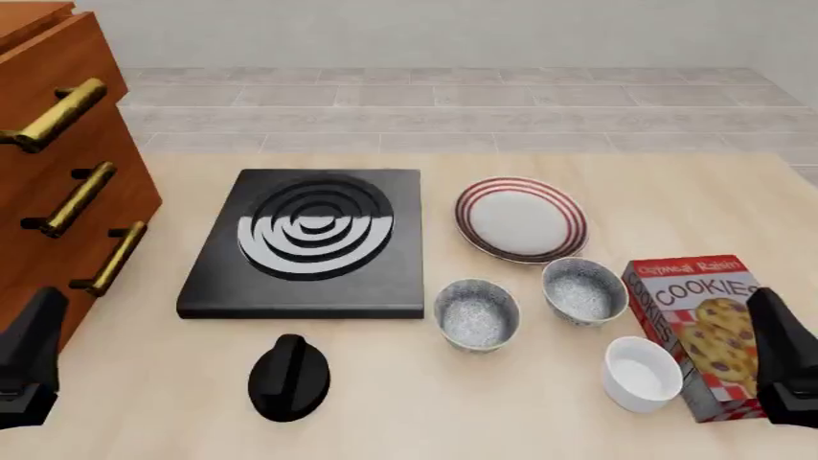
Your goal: Pick the akita bowl from table center and place it on the plate.
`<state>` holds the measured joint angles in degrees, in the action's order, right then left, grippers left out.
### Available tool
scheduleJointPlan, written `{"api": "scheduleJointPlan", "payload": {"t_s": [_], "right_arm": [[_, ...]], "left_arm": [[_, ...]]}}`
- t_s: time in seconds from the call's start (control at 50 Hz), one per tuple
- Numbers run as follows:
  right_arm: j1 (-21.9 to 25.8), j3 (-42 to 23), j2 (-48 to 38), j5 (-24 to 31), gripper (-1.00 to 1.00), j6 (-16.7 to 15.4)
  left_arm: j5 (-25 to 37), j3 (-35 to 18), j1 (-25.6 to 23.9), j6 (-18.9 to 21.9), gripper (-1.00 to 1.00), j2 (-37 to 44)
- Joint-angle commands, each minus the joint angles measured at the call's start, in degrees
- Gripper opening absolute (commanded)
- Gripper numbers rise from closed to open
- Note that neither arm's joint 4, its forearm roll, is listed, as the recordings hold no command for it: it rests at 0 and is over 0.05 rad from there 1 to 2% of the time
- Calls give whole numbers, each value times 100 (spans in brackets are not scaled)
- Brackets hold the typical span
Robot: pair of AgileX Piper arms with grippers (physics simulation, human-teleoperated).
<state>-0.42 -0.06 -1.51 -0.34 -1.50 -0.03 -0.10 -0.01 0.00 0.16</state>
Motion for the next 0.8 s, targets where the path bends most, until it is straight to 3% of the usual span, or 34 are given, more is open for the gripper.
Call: {"api": "scheduleJointPlan", "payload": {"t_s": [0.02, 0.24, 0.46, 0.62, 0.7, 0.8], "right_arm": [[65, -4, 119, 61, 100, 177], [-32, -376, 145, 517, 100, 239], [319, -1446, 136, 1489, 100, -93], [530, -1712, -175, 1601, 100, -352], [954, -1706, -868, 1422, 100, -408], [1116, -1886, -1134, 1423, 100, -590]], "left_arm": [[-8, -14, 1, 0, 100, 28], [-8, -14, 0, 0, 100, 26], [-8, -14, 1, 1, 100, 25], [-8, -14, 2, 1, 100, 28], [-8, -14, 2, 0, 100, 28], [-8, -14, 2, -1, 100, 28]]}}
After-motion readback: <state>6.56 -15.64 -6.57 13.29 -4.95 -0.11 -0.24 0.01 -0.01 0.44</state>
